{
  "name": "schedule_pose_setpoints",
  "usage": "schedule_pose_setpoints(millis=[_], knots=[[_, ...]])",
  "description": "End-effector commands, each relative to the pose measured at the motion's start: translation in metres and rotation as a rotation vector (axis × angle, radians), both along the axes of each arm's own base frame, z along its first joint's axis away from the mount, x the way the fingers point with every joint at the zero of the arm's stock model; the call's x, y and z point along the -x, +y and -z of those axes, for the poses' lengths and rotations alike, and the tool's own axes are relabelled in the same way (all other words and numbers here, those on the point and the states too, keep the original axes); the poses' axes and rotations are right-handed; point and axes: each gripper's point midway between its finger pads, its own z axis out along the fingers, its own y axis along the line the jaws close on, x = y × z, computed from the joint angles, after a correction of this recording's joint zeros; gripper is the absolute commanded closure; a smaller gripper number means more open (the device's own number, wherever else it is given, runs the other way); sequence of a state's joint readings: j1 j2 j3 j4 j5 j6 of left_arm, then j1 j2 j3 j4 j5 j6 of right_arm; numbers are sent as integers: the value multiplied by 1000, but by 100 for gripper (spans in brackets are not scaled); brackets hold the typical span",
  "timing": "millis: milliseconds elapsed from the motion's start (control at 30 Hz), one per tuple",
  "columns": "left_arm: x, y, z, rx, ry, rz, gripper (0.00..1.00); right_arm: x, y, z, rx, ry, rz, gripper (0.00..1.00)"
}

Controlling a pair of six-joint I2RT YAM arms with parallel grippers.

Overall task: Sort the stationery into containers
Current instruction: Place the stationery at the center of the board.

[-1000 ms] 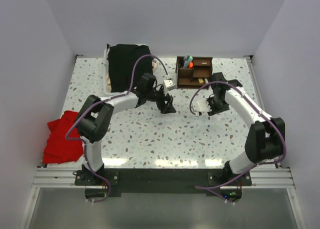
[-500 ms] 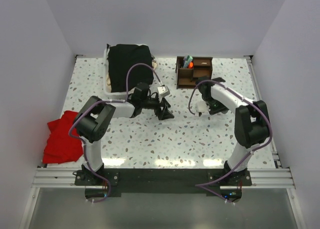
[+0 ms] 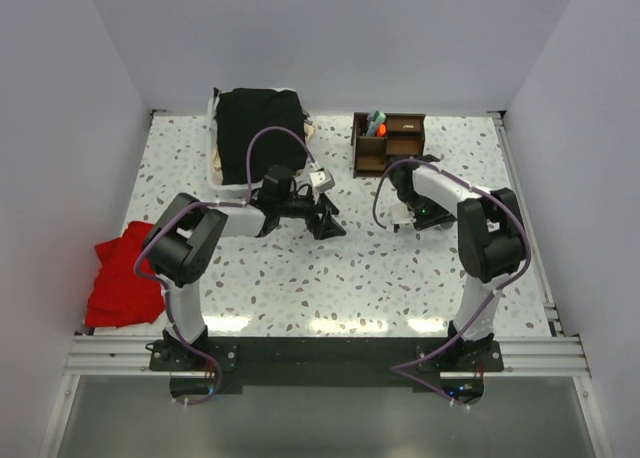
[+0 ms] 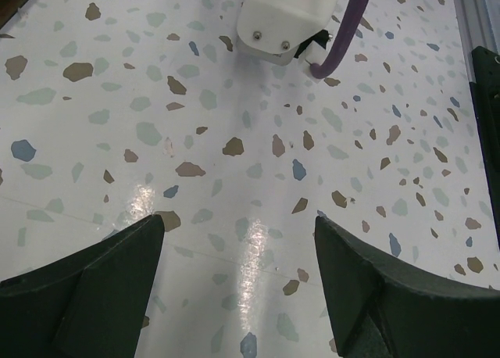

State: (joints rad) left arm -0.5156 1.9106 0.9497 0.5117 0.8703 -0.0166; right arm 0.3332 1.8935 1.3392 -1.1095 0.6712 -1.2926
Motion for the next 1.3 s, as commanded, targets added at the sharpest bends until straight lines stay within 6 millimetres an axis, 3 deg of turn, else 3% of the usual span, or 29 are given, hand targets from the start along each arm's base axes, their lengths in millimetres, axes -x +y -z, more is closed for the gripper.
schedule_pose_setpoints(millis=[0,400,900,1000,1167,1267], knots=[[-4,-3,-25,54,-55,13,17,-12,-1,-8,50,-38,1,96],[-6,-3,-21,44,-45,11,18,-13,1,3,41,-44,10,73],[-4,-2,-21,43,-49,12,18,-9,7,7,28,-51,44,52],[-5,-2,-22,46,-52,12,18,-8,7,8,28,-48,53,52],[-4,-2,-22,37,-40,21,18,-5,8,-8,9,-56,66,52],[-5,-1,-25,16,-57,37,18,-2,12,-28,-31,-79,93,51]])
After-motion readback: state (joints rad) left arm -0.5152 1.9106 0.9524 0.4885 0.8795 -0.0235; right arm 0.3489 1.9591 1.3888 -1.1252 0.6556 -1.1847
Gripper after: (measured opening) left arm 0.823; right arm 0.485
